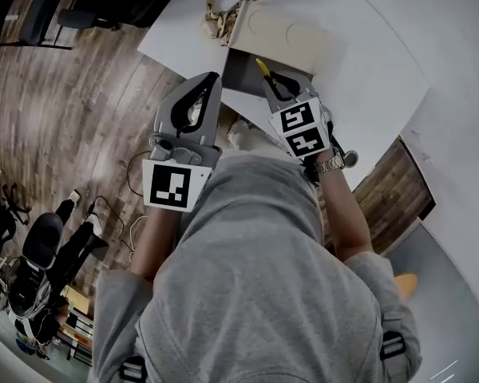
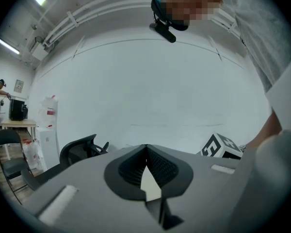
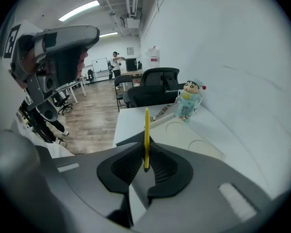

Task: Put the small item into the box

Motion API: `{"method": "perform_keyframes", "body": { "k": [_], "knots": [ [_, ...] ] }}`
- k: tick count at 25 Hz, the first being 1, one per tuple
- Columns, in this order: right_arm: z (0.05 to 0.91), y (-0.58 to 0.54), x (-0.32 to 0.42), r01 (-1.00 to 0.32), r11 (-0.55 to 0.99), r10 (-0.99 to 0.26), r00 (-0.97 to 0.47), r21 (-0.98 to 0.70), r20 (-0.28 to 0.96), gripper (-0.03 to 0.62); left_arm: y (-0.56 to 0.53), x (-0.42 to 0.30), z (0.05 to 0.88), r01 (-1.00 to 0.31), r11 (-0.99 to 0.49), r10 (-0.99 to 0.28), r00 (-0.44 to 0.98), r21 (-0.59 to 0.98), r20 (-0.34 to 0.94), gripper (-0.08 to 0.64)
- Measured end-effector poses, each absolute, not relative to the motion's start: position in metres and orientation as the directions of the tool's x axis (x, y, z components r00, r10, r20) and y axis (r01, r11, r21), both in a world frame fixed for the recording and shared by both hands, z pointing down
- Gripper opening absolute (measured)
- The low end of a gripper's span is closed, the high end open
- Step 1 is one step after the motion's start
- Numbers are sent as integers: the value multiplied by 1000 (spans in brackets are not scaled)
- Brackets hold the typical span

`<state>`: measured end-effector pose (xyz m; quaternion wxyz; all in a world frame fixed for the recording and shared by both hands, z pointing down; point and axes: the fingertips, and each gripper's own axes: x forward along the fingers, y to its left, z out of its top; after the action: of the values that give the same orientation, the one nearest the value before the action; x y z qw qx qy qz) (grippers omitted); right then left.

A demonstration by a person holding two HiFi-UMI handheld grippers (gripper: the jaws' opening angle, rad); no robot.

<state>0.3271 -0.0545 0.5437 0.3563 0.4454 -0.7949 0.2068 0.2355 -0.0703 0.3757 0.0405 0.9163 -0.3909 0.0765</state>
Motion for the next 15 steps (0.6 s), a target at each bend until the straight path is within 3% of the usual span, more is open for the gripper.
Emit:
{"method": "perform_keyframes", "body": {
  "k": [15],
  "knots": [
    [605,-50,319,-813,582,-425,-322,-17,846,64,-79,233,386,-725,-687,-709,681,37,185,3]
  ]
}}
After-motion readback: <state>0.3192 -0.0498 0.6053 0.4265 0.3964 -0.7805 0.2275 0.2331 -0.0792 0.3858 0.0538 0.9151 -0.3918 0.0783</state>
